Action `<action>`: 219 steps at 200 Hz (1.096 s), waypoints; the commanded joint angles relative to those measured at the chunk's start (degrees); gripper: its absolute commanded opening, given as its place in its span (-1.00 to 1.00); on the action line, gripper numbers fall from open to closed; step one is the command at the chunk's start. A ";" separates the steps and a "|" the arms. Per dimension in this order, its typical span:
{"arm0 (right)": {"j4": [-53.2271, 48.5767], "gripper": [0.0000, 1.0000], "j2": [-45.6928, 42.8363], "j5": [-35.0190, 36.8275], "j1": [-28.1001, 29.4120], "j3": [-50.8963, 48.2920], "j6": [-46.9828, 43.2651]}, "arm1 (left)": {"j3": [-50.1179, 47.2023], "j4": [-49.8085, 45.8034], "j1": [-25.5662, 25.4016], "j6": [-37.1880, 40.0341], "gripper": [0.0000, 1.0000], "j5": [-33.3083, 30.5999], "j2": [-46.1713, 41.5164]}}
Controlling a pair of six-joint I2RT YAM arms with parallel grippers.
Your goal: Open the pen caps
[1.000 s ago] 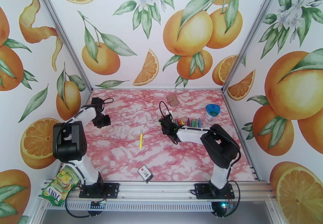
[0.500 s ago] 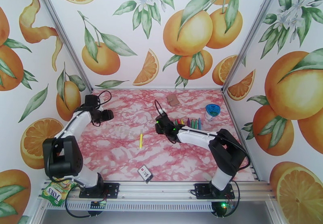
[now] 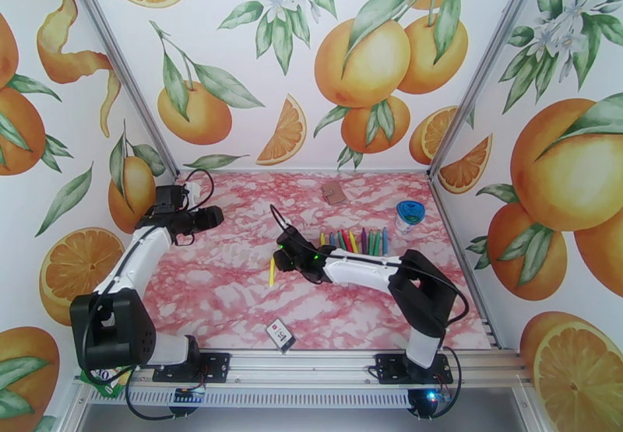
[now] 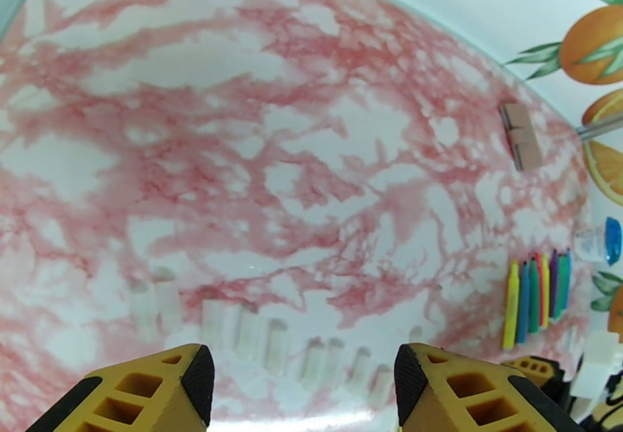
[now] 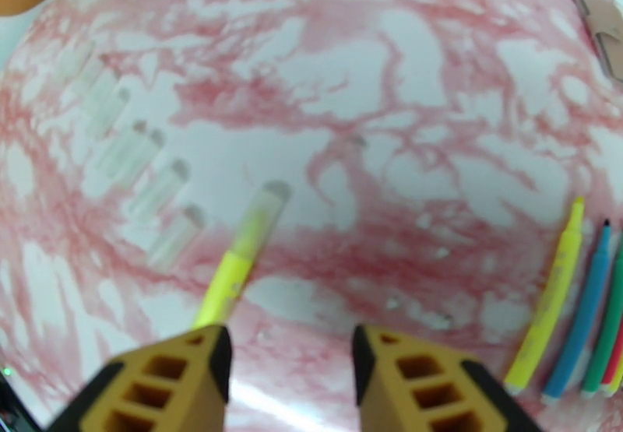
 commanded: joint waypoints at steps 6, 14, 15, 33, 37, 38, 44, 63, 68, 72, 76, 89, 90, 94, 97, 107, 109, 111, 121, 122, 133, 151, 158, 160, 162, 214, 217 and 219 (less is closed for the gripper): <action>-1.34 -0.05 2.73 -0.81 1.46 2.96 1.63 | -2.29 3.57 -0.26 -1.82 0.44 0.23 -3.28; -1.31 -0.05 3.28 -0.91 1.62 3.23 1.96 | -2.41 3.72 -0.19 -1.88 0.45 0.23 -3.59; -1.32 -0.05 3.35 -0.90 1.66 3.26 1.92 | -2.41 3.72 -0.23 -1.86 0.45 0.25 -3.60; -1.25 -0.05 4.59 -0.73 2.03 3.88 2.49 | -1.99 3.21 -0.21 -1.66 0.46 0.40 -3.13; -1.25 -0.05 4.81 -0.75 2.12 4.00 2.62 | -1.90 3.11 -0.26 -1.59 0.46 0.49 -2.97; -1.25 -0.05 4.86 -0.73 2.13 4.04 2.65 | -1.89 3.11 -0.26 -1.58 0.46 0.51 -2.93; -1.25 -0.05 5.28 -0.71 2.23 4.36 2.80 | -1.80 3.11 -0.26 -1.53 0.46 0.53 -2.75; -1.75 -0.05 6.68 -0.53 2.66 5.43 3.23 | -2.05 3.47 -0.26 -1.54 0.46 0.57 -2.58; -1.86 -0.05 7.01 -0.57 2.73 5.72 3.29 | -2.11 3.46 -0.23 -1.44 0.46 0.62 -2.63; -1.95 -0.05 7.17 -0.58 2.80 5.93 3.33 | -2.07 3.46 -0.19 -1.40 0.46 0.58 -2.64; -2.01 -0.05 7.41 -0.57 2.92 6.14 3.36 | -2.13 3.37 -0.23 -1.33 0.46 0.62 -2.58; -2.20 -0.05 8.06 -0.52 3.15 6.69 3.46 | -1.90 3.20 -0.26 -1.05 0.46 0.61 -2.47; -2.21 -0.05 8.16 -0.48 3.17 6.74 3.46 | -1.89 3.20 -0.22 -1.05 0.46 0.57 -2.42; -2.28 -0.05 8.38 -0.47 3.27 6.98 3.49 | -1.80 3.25 -0.21 -0.97 0.46 0.54 -2.39; -2.43 -0.05 8.56 -0.39 3.33 7.18 3.53 | -1.80 3.20 -0.21 -0.96 0.46 0.61 -2.33; -3.14 -0.06 9.19 0.04 3.54 7.94 3.59 | -1.71 3.27 -0.22 -0.96 0.46 0.66 -2.12; -3.28 -0.06 9.35 0.18 3.54 8.05 3.63 | -1.71 3.28 -0.20 -0.96 0.46 0.70 -2.04; -3.51 -0.06 9.46 0.29 3.61 8.21 3.63 | -1.67 3.28 -0.25 -0.96 0.46 0.64 -2.03; -4.34 -0.07 10.00 1.12 3.72 8.80 3.78 | -1.41 3.19 -0.23 -0.91 0.46 0.79 -1.78; -4.38 -0.07 10.05 1.17 3.77 8.81 3.80 | -1.38 3.19 -0.20 -0.93 0.46 0.79 -1.77; -4.84 -0.08 10.49 1.72 3.81 9.18 3.99 | -1.20 3.12 -0.26 -0.86 0.46 0.74 -1.67; -5.20 -0.10 10.98 2.24 3.82 9.46 4.17 | -0.84 2.95 -0.19 -0.69 0.46 0.63 -1.52; -5.37 -0.11 11.29 2.28 3.81 9.57 4.15 | -0.74 2.93 -0.13 -0.69 0.46 0.64 -1.49; -5.46 -0.11 11.44 2.27 3.81 9.61 4.15 | -0.74 2.93 -0.16 -0.63 0.46 0.67 -1.49; -5.46 -0.12 11.48 2.28 3.81 9.65 4.16 | -0.70 2.93 -0.10 -0.57 0.46 0.70 -1.49; -6.31 -0.16 13.22 2.19 4.02 10.62 4.38 | 0.13 2.93 -0.14 -0.43 0.46 0.86 -0.40; -6.43 -0.17 13.31 2.26 4.01 10.66 4.38 | 0.18 2.89 -0.09 -0.41 0.46 0.96 -0.29; -6.50 -0.17 13.35 2.32 3.99 10.69 4.33 | 0.26 2.85 -0.15 -0.34 0.46 0.97 -0.25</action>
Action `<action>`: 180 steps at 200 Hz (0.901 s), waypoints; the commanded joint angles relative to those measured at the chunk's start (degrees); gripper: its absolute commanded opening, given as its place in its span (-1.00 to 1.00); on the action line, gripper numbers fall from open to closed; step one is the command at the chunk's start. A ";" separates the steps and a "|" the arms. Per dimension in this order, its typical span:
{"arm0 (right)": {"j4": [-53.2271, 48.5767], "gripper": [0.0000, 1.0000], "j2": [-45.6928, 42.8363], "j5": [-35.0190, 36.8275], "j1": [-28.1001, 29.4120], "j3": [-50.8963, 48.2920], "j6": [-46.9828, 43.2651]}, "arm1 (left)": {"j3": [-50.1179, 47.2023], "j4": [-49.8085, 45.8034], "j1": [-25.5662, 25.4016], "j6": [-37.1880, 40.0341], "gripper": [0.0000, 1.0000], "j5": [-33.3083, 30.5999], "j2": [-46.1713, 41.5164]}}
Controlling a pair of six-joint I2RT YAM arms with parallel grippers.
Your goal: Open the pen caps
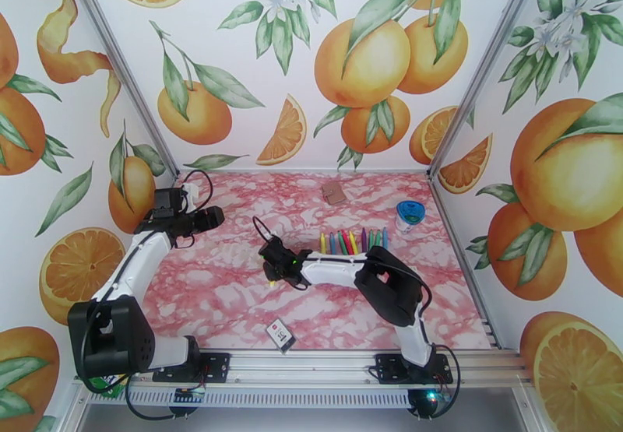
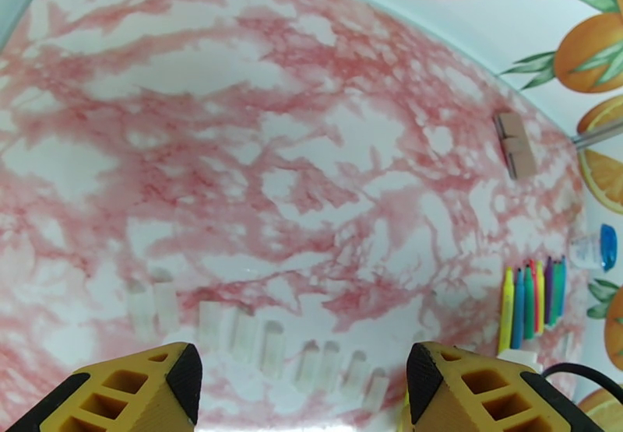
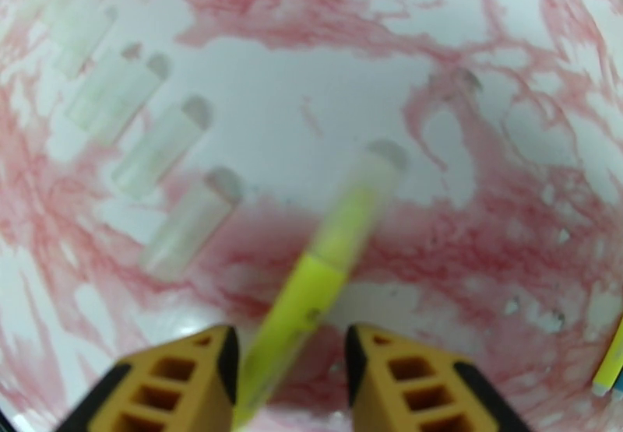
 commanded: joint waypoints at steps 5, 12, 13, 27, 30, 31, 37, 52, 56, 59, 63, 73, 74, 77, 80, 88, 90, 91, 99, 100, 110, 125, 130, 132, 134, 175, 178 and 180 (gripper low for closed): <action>-2.30 -0.19 1.72 1.83 0.48 1.85 0.81 | 1.97 1.15 -0.09 0.47 0.46 0.93 1.05; -2.70 -0.21 1.82 2.19 0.45 1.98 0.90 | 2.06 1.16 -0.09 0.47 0.46 0.94 1.15; -2.81 -0.22 1.82 2.26 0.44 2.05 0.87 | 2.06 1.16 -0.09 0.47 0.46 0.90 1.15; -3.72 -0.26 2.07 3.14 0.43 2.25 1.02 | 2.15 1.16 -0.13 0.47 0.46 1.17 1.37; -3.92 -0.27 2.08 3.32 0.42 2.35 1.07 | 2.15 1.21 -0.09 0.45 0.46 1.21 1.35; -4.04 -0.27 2.08 3.35 0.42 2.32 1.09 | 2.11 1.23 -0.09 0.41 0.46 1.21 1.34; -4.40 -0.29 2.08 3.61 0.44 2.36 1.10 | 2.13 1.25 -0.09 0.45 0.46 1.15 1.34; -5.35 -0.32 2.00 4.15 0.42 2.30 1.23 | 1.98 1.33 -0.10 0.47 0.46 1.21 1.25; -5.58 -0.32 2.01 4.23 0.47 2.32 1.27 | 1.90 1.33 -0.09 0.47 0.46 1.21 1.15; -5.69 -0.33 2.02 4.34 0.46 2.24 1.29 | 1.82 1.38 -0.08 0.47 0.46 1.25 1.16; -5.92 -0.33 1.92 4.48 0.43 2.22 1.37 | 1.80 1.43 -0.08 0.47 0.46 1.30 1.11; -6.30 -0.34 1.91 4.65 0.47 2.13 1.54 | 1.71 1.42 -0.08 0.47 0.46 1.26 1.11; -6.32 -0.34 1.91 4.68 0.44 2.13 1.54 | 1.71 1.42 -0.08 0.51 0.46 1.29 1.14; -6.44 -0.34 1.92 4.62 0.48 2.08 1.54 | 1.64 1.42 -0.08 0.47 0.46 1.36 1.08; -6.59 -0.34 1.94 4.62 0.43 2.04 1.63 | 1.62 1.42 -0.10 0.47 0.46 1.36 1.11; -6.94 -0.34 1.82 4.66 0.47 1.99 1.67 | 1.62 1.51 -0.17 0.48 0.46 1.39 1.14; -6.96 -0.34 1.89 4.63 0.48 1.96 1.71 | 1.62 1.51 -0.17 0.43 0.46 1.35 1.15; -6.92 -0.34 1.85 4.66 0.50 2.00 1.76 | 1.62 1.51 -0.13 0.40 0.46 1.37 1.16; -7.13 -0.34 1.93 4.73 0.43 1.93 1.92 | 1.62 1.60 -0.10 0.39 0.46 1.47 1.20; -7.13 -0.34 1.92 4.72 0.47 1.98 2.00 | 1.62 1.60 -0.09 0.38 0.46 1.48 1.22; -7.61 -0.33 2.09 4.74 0.45 2.01 2.19 | 1.68 1.60 -0.09 0.38 0.46 1.44 1.24; -8.07 -0.33 2.47 4.96 0.42 2.29 2.47 | 1.71 1.69 -0.17 0.44 0.46 1.62 1.38; -8.36 -0.33 2.59 5.04 0.47 2.39 2.56 | 1.71 1.75 -0.16 0.38 0.46 1.72 1.42; -8.45 -0.33 2.60 5.05 0.44 2.50 2.57 | 1.71 1.77 -0.10 0.38 0.46 1.71 1.42; -8.52 -0.33 2.68 5.10 0.43 2.52 2.60 | 1.71 1.77 -0.09 0.38 0.47 1.67 1.42; -7.42 -0.48 2.23 5.40 0.44 1.13 3.21 | 1.28 2.64 -0.12 0.00 0.48 3.16 1.42; -7.26 -0.50 2.11 5.48 0.45 0.96 3.27 | 1.27 2.77 -0.09 -0.04 0.48 3.35 1.42; -7.26 -0.50 2.05 5.49 0.43 0.84 3.28 | 1.27 2.81 -0.09 -0.10 0.48 3.48 1.42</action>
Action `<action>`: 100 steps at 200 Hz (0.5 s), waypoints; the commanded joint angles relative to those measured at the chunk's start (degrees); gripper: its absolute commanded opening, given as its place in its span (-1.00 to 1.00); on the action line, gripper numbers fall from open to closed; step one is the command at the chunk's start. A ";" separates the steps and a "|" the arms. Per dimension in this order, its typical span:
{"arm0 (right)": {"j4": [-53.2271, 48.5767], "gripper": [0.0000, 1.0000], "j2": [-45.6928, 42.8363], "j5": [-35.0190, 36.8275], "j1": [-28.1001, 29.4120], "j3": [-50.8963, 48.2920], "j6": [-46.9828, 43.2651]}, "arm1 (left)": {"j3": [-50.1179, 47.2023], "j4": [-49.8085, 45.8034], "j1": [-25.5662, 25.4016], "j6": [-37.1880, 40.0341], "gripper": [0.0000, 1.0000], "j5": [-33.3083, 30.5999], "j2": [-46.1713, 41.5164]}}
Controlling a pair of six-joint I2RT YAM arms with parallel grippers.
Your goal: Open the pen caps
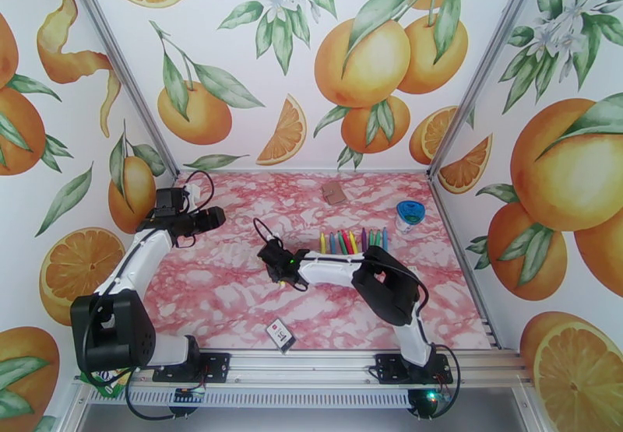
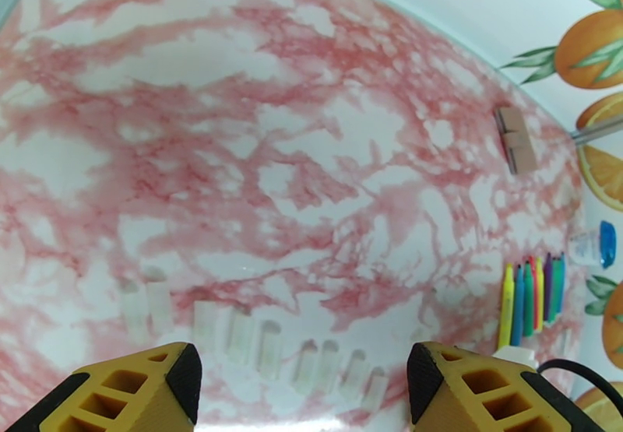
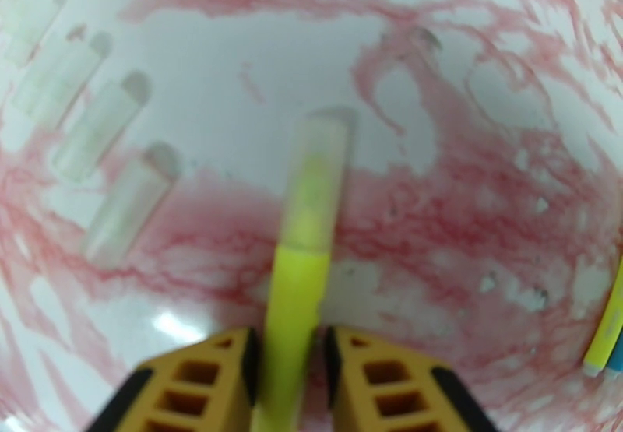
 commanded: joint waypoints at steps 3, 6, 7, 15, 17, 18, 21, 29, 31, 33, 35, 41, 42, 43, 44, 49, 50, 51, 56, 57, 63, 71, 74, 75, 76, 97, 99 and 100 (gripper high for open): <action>-1.41 -0.51 0.95 1.47 0.29 -0.86 1.22 | 1.05 2.38 -0.08 -0.12 0.48 2.26 0.24; -1.31 -0.53 0.86 1.58 0.33 -1.02 1.26 | 1.05 2.41 -0.08 -0.19 0.48 2.39 0.24; -1.28 -0.53 0.85 1.59 0.31 -1.07 1.25 | 1.01 2.46 -0.08 -0.16 0.48 2.49 0.24; -1.14 -0.56 0.54 1.77 0.21 -1.36 1.30 | 0.96 2.61 -0.12 -0.26 0.48 2.82 0.24; -1.14 -0.56 0.45 1.76 0.21 -1.44 1.29 | 0.96 2.59 -0.16 -0.29 0.48 2.84 0.24; -1.11 -0.56 0.47 1.81 0.21 -1.50 1.31 | 0.96 2.59 -0.12 -0.25 0.48 2.89 0.24; -1.00 -0.57 0.34 1.90 0.20 -1.72 1.26 | 0.96 2.66 -0.13 -0.35 0.48 2.93 0.24; -0.59 -0.59 -0.10 2.08 0.21 -2.21 1.34 | 0.96 2.75 -0.16 -0.38 0.48 3.34 0.24; -0.39 -0.59 -0.21 2.12 0.20 -2.34 1.30 | 0.96 2.76 -0.17 -0.43 0.48 3.45 0.24; -0.21 -0.60 -0.37 2.11 0.20 -2.44 1.27 | 0.96 2.83 -0.11 -0.40 0.48 3.57 0.24; -0.09 -0.61 -0.52 2.17 0.20 -2.61 1.31 | 0.96 2.85 -0.11 -0.39 0.48 3.67 0.31; 0.58 -0.63 -1.01 2.30 0.20 -3.17 1.30 | 0.99 2.94 -0.13 -0.54 0.48 4.05 0.33; 0.67 -0.63 -1.14 2.30 0.25 -3.25 1.27 | 0.98 2.94 -0.19 -0.55 0.48 4.15 0.37; 0.85 -0.63 -1.25 2.31 0.23 -3.33 1.29 | 0.97 2.98 -0.23 -0.56 0.48 4.20 0.40; 0.98 -0.63 -1.35 2.31 0.22 -3.41 1.31 | 0.97 3.01 -0.24 -0.56 0.48 4.27 0.41; 1.70 -0.65 -1.93 2.39 0.21 -4.06 1.19 | 0.97 3.01 -0.24 -0.53 0.48 4.86 0.50; 1.89 -0.65 -2.04 2.39 0.21 -4.21 1.17 | 0.97 3.06 -0.25 -0.55 0.48 4.95 0.55; 2.07 -0.65 -2.14 2.39 0.21 -4.29 1.16 | 0.97 3.09 -0.25 -0.56 0.48 5.00 0.57; 2.94 -0.66 -2.73 2.52 0.20 -4.94 0.97 | 0.96 3.19 -0.26 -0.47 0.49 5.65 0.59; 3.13 -0.66 -2.93 2.55 0.20 -5.14 0.92 | 0.96 3.20 -0.30 -0.52 0.49 5.74 0.59; 4.39 -0.68 -3.76 2.61 0.20 -6.03 0.67 | 0.92 3.28 -0.35 -0.54 0.49 6.36 0.67; 6.32 -0.69 -4.96 2.75 0.17 -7.35 0.09 | 0.84 3.45 -0.45 -0.65 0.49 6.83 0.68; 7.07 -0.70 -5.39 2.67 0.12 -7.84 -0.15 | 0.79 3.54 -0.57 -0.71 0.49 7.04 0.68; 7.26 -0.70 -5.62 2.66 0.12 -8.08 -0.30 | 0.79 3.55 -0.59 -0.73 0.49 7.09 0.68; 7.53 -0.70 -5.77 2.62 0.12 -8.25 -0.41 | 0.79 3.55 -0.60 -0.73 0.49 7.17 0.68; 11.50 -0.73 -8.87 2.82 -0.09 -11.28 -1.98 | 0.70 3.80 -1.29 -1.18 0.49 8.57 0.77; 11.82 -0.74 -9.08 2.79 -0.13 -11.42 -2.12 | 0.70 3.88 -1.40 -1.31 0.49 8.72 0.77; 11.96 -0.74 -9.22 2.81 -0.14 -11.59 -2.20 | 0.70 3.89 -1.44 -1.38 0.49 8.77 0.77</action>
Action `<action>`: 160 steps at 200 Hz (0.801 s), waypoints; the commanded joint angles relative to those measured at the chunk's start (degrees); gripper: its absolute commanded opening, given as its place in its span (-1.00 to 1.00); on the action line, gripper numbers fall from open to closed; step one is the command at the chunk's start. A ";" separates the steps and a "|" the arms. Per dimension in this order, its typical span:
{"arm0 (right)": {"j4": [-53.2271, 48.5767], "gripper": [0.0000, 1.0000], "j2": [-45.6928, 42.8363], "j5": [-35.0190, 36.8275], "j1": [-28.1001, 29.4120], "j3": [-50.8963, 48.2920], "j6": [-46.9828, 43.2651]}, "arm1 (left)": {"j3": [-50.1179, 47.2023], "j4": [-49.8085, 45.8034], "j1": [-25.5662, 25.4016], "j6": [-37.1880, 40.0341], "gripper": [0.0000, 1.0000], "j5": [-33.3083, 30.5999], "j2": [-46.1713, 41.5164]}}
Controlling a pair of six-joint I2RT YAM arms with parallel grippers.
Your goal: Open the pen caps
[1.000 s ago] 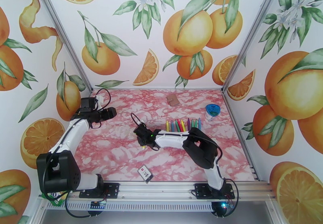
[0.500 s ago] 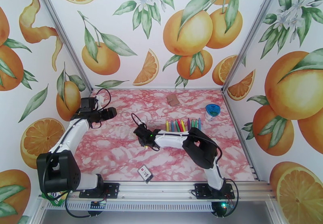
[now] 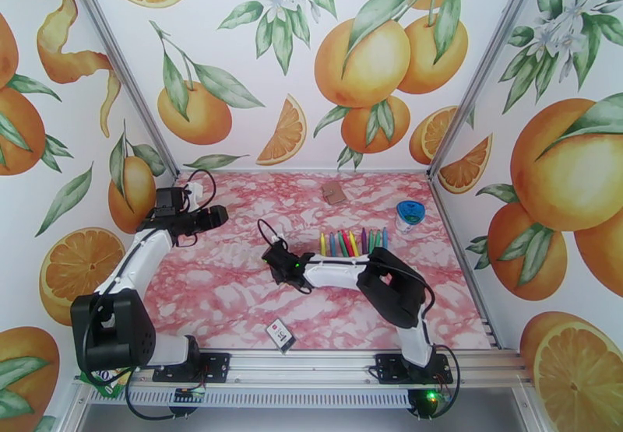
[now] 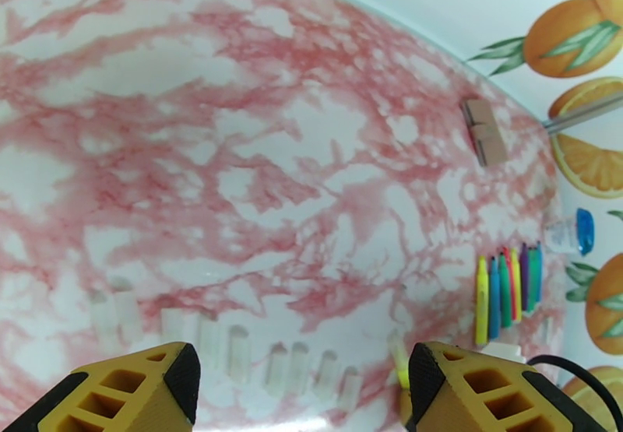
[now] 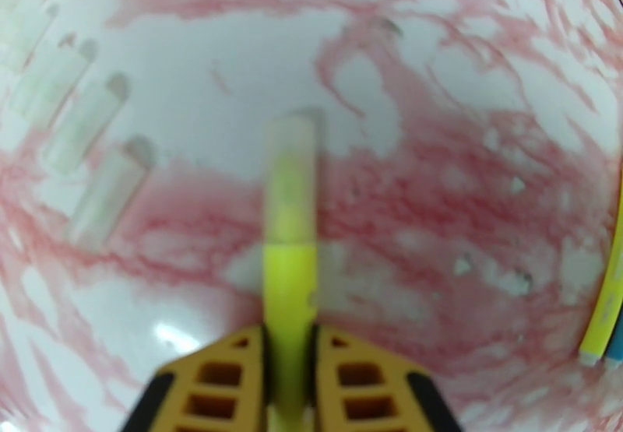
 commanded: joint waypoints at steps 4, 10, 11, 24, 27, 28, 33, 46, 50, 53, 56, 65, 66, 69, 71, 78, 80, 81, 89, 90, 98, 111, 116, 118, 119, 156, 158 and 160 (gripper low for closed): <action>5.80 -0.76 -4.67 1.59 -0.27 -3.32 -2.38 | 0.70 2.54 -1.08 -1.23 0.49 3.69 0.33; 6.46 -0.77 -5.18 1.63 -0.40 -3.86 -2.76 | 0.62 2.80 -1.54 -1.40 0.48 4.14 0.40; 6.46 -0.77 -5.32 1.59 -0.45 -4.04 -2.83 | 0.62 2.83 -1.64 -1.38 0.49 4.24 0.37; 8.82 -0.77 -7.04 1.47 -0.87 -5.80 -3.79 | 0.42 3.59 -2.56 -1.80 0.48 5.39 0.42; 9.38 -0.77 -7.39 1.34 -1.00 -6.14 -3.93 | 0.39 3.72 -2.80 -1.94 0.48 5.72 0.42; 9.59 -0.77 -7.47 1.22 -1.05 -6.24 -3.99 | 0.37 3.82 -2.84 -1.96 0.48 5.82 0.46; 10.61 -0.77 -7.90 1.05 -1.22 -6.89 -4.22 | 0.27 4.19 -3.07 -2.12 0.48 6.55 0.51; 12.29 -0.77 -9.15 0.35 -1.79 -8.24 -4.55 | -0.33 5.57 -3.47 -2.86 0.48 8.77 0.59; 12.78 -0.78 -9.62 0.10 -2.02 -8.80 -4.64 | -0.58 6.01 -3.61 -3.13 0.48 9.21 0.63; 13.12 -0.78 -9.94 0.06 -2.12 -9.01 -4.65 | -0.72 6.28 -3.73 -3.26 0.48 9.67 0.68; 13.40 -0.78 -10.27 -0.01 -2.24 -9.29 -4.70 | -0.87 6.55 -3.80 -3.51 0.48 9.99 0.75; 14.50 -0.78 -11.15 -0.33 -2.56 -10.41 -4.87 | -1.30 7.66 -4.29 -4.18 0.47 11.22 0.86; 14.61 -0.78 -11.25 -0.36 -2.58 -10.52 -4.90 | -1.36 7.81 -4.37 -4.27 0.47 11.39 0.90; 14.96 -0.78 -11.52 -0.59 -2.68 -10.84 -4.98 | -1.47 8.23 -4.58 -4.67 0.47 11.73 0.99; 15.29 -0.78 -11.74 -0.70 -2.76 -11.06 -5.07 | -1.53 8.49 -4.69 -4.91 0.47 12.02 1.11; 16.24 -0.79 -12.39 -0.99 -3.00 -11.94 -5.22 | -1.90 9.85 -5.26 -5.77 0.47 12.75 1.27; 16.54 -0.79 -12.57 -1.02 -3.08 -12.15 -5.28 | -1.97 10.21 -5.49 -6.04 0.47 13.04 1.36; 16.64 -0.79 -12.66 -1.06 -3.11 -12.23 -5.28 | -2.00 10.40 -5.59 -6.21 0.47 13.22 1.37; 17.77 -0.79 -13.49 -1.36 -3.28 -13.26 -5.44 | -2.27 11.76 -6.38 -7.13 0.47 14.07 1.77; 17.88 -0.79 -13.56 -1.45 -3.34 -13.35 -5.49 | -2.32 11.92 -6.56 -7.23 0.47 14.18 1.84; 18.79 -0.79 -14.33 -1.69 -3.55 -14.19 -5.69 | -2.38 12.89 -7.39 -7.91 0.47 14.51 2.29; 20.55 -0.80 -15.56 -2.16 -3.88 -15.53 -6.08 | -2.38 14.42 -9.08 -8.79 0.47 15.00 3.24; 21.24 -0.80 -16.04 -2.39 -3.92 -15.95 -6.29 | -2.31 15.03 -9.69 -9.12 0.46 15.23 3.63; 21.50 -0.80 -16.19 -2.47 -3.99 -16.16 -6.32 | -2.29 15.22 -9.99 -9.23 0.46 15.29 3.73; 21.63 -0.80 -16.27 -2.53 -4.00 -16.30 -6.37 | -2.29 15.32 -10.12 -9.29 0.46 15.35 3.74; 25.71 -0.80 -18.75 -3.11 -4.10 -18.72 -7.46 | -1.44 18.04 -14.31 -11.33 0.45 16.56 6.21; 25.91 -0.80 -18.86 -3.11 -4.10 -18.79 -7.53 | -1.37 18.06 -14.50 -11.41 0.45 16.63 6.37; 26.16 -0.80 -18.91 -3.18 -4.12 -18.87 -7.55 | -1.40 18.17 -14.81 -11.52 0.45 16.71 6.46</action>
